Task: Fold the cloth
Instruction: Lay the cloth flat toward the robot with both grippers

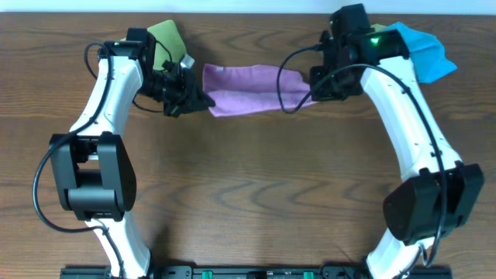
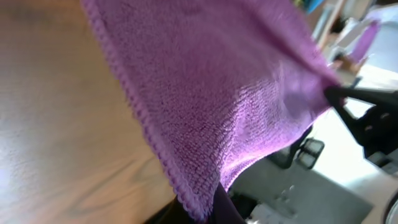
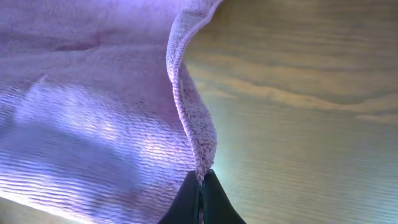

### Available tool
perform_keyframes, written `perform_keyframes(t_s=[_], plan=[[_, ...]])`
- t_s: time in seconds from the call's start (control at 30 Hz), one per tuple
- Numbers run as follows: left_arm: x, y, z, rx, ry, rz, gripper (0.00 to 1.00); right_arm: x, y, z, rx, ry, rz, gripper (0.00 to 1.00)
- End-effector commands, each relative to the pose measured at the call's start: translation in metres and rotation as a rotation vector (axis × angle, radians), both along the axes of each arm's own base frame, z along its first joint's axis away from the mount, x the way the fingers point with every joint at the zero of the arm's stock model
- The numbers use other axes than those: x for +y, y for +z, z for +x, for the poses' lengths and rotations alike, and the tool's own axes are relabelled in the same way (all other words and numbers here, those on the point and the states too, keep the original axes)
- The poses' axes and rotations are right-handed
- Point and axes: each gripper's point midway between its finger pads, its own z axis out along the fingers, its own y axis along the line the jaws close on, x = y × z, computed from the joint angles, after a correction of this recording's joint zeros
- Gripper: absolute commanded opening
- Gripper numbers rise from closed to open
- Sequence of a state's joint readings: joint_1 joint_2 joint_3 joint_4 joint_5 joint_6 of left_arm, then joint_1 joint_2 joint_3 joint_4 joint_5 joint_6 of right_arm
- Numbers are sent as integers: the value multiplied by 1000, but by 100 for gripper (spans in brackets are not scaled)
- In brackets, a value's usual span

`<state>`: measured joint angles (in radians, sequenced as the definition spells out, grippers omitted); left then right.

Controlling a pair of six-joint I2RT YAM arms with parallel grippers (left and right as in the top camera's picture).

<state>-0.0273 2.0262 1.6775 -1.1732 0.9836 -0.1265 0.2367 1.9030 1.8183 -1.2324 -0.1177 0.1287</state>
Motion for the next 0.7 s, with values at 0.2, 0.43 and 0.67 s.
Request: perform_keyframes(t_s=[0.2,0.43,0.67], plan=[[22,-15,-37,-33,-184,137,6,-3,-72,-53,212,46,-41,2],[25,-45,-69,73,-219,141,6,-3,-99,-78,288,44,-25,1],[26,-79,-106,178,-239,130,6,-1,-103,-96,313,63,-35,1]])
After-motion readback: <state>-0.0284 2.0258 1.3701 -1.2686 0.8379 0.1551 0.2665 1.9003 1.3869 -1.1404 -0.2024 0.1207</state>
